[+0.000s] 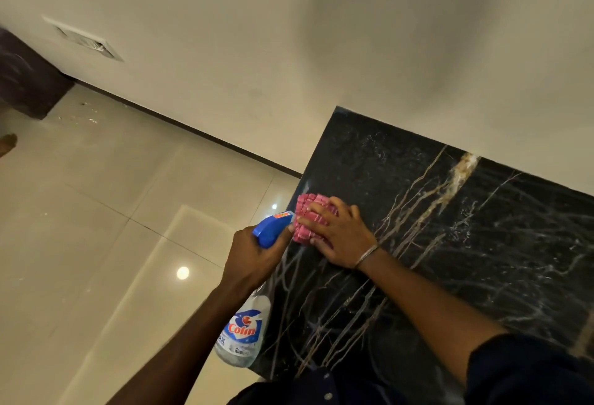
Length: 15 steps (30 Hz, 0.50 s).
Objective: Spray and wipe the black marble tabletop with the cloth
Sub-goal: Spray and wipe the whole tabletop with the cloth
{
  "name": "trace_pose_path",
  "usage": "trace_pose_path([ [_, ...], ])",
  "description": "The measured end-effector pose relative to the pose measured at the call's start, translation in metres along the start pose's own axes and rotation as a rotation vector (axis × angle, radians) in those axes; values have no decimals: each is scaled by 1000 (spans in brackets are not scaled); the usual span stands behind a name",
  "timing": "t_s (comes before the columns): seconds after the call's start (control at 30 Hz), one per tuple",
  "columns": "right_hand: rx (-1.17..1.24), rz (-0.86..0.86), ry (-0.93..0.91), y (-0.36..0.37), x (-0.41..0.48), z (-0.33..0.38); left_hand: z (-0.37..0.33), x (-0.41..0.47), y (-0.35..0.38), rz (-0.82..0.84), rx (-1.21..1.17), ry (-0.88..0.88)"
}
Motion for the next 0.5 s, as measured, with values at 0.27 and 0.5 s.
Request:
trace_pose_path([
  [0.27,-28,-26,409,-38,59,-84,-6,3,-9,-29,16,22],
  [0.5,-29,-113,206,-18,32,24,-3,6,-10,-27,33,42],
])
Point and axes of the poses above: each hand's wrist, its own x-axis towards the middle knuckle, its own y-axis out of the palm, z = x × y, the point moved 7 cm from there along x, towards the middle knuckle, and after that the axes turned 5 degrees about -z, right-handed, at the moved point
